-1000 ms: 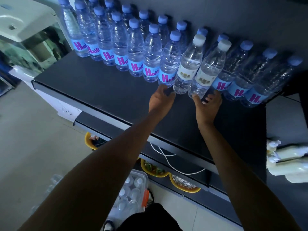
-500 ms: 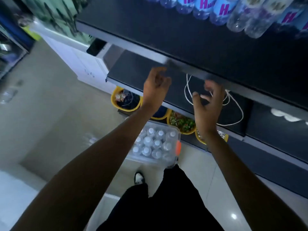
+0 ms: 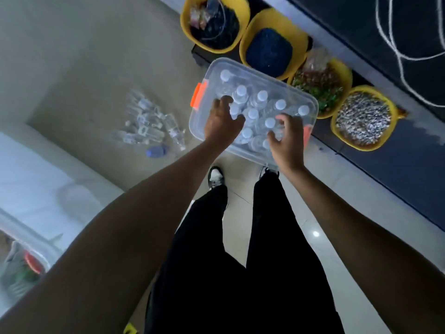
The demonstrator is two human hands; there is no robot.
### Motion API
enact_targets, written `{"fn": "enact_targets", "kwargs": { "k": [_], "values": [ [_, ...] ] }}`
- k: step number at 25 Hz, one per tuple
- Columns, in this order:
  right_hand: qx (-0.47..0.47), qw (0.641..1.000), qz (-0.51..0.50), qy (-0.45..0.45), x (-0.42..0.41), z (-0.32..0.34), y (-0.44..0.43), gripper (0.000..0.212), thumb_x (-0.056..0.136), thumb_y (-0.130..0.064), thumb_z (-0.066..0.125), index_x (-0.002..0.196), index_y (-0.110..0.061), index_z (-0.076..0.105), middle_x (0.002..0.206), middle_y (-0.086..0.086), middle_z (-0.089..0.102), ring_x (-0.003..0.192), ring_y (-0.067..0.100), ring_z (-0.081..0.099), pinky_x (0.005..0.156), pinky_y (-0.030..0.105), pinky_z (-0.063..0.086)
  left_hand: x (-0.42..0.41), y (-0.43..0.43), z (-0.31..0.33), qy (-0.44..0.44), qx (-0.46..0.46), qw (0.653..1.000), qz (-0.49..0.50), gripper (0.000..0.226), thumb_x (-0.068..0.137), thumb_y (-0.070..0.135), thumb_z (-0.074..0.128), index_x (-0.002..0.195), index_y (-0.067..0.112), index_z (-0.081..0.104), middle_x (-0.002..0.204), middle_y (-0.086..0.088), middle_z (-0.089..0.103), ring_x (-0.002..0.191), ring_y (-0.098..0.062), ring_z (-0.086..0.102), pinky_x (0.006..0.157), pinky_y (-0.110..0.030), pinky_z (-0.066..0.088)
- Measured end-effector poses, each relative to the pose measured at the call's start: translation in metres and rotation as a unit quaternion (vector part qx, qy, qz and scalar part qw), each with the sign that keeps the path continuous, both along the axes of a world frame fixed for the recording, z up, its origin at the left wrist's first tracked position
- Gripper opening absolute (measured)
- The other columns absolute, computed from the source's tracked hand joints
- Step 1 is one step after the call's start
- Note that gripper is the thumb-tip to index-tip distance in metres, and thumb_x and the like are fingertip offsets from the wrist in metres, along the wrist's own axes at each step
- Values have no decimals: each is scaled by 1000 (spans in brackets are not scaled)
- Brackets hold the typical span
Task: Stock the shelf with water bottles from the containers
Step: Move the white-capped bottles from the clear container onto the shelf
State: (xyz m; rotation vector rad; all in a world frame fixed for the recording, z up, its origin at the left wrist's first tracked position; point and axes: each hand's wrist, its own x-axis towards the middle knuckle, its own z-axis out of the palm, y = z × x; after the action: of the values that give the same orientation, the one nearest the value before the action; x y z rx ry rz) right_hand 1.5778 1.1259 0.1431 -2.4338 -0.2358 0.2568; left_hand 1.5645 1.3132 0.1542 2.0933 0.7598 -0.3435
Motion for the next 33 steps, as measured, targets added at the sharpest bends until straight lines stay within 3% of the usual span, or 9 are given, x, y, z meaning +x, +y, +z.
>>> {"fn": "enact_targets", "kwargs": {
  "k": [4, 9, 13, 17, 20, 24, 28, 33],
  "values": [
    [-56, 995, 31, 74, 12, -54, 25, 49, 85, -15, 66, 132, -10, 55, 124, 19, 51, 113, 37, 55, 87, 51, 53, -5, 5, -66, 84, 65, 994, -21, 64, 87, 31, 66, 143, 13, 41, 135, -13, 44, 125, -35, 48, 96, -45, 43],
    [-129, 984, 44, 113, 45, -100, 59, 61, 92, -21, 67, 148, -15, 43, 139, 18, 46, 115, 37, 61, 88, 45, 53, 18, 13, -118, 88, 107, 987, -82, 66, 89, 42, 61, 148, 24, 36, 134, -10, 51, 121, -35, 55, 95, -46, 47],
    [-208, 971, 71, 98, 75, -116, 64, 43, 94, -28, 66, 133, -13, 52, 129, 14, 61, 115, 38, 62, 86, 44, 51, 44, 9, -130, 65, 168, 971, -155, 51, 93, 43, 56, 138, 25, 44, 115, -11, 67, 107, -36, 64, 83, -41, 47],
    [-160, 979, 82, 93, 83, -113, 58, 30, 90, -24, 69, 113, -9, 57, 110, 11, 69, 104, 34, 65, 78, 42, 50, 52, 10, -125, 43, 168, 974, -147, 40, 92, 34, 54, 130, 24, 50, 101, -14, 68, 98, -39, 64, 76, -39, 42],
    [-72, 992, 63, 82, 81, -91, 58, 25, 85, -21, 70, 101, -8, 56, 95, 5, 66, 91, 27, 63, 73, 41, 50, 53, 11, -103, 25, 148, 985, -89, 36, 87, 31, 56, 121, 24, 56, 98, -11, 69, 93, -36, 63, 69, -35, 38],
    [6, 998, 30, 47, 84, -30, 56, 23, 80, -21, 70, 98, -11, 59, 85, -7, 59, 78, 12, 53, 67, 28, 41, 61, 15, -36, -29, 161, 985, -59, 32, 84, 27, 57, 115, 22, 61, 97, -5, 70, 92, -31, 65, 67, -30, 36],
    [50, 999, -5, -2, 91, 60, 54, 21, 78, -25, 68, 85, -11, 54, 70, 1, 57, 64, 11, 46, 59, 37, 41, 73, 17, 56, -67, 149, 986, -41, 41, 84, 34, 62, 124, 21, 64, 117, -8, 68, 109, -29, 63, 78, -31, 47],
    [61, 997, -18, -53, 121, 213, 39, 30, 77, -37, 68, 86, -10, 58, 71, 0, 59, 64, 16, 51, 61, 41, 44, 104, 14, 202, -183, 152, 970, -49, 38, 76, 44, 66, 101, 16, 68, 93, -3, 71, 90, -28, 65, 71, -33, 51]
  ]
}}
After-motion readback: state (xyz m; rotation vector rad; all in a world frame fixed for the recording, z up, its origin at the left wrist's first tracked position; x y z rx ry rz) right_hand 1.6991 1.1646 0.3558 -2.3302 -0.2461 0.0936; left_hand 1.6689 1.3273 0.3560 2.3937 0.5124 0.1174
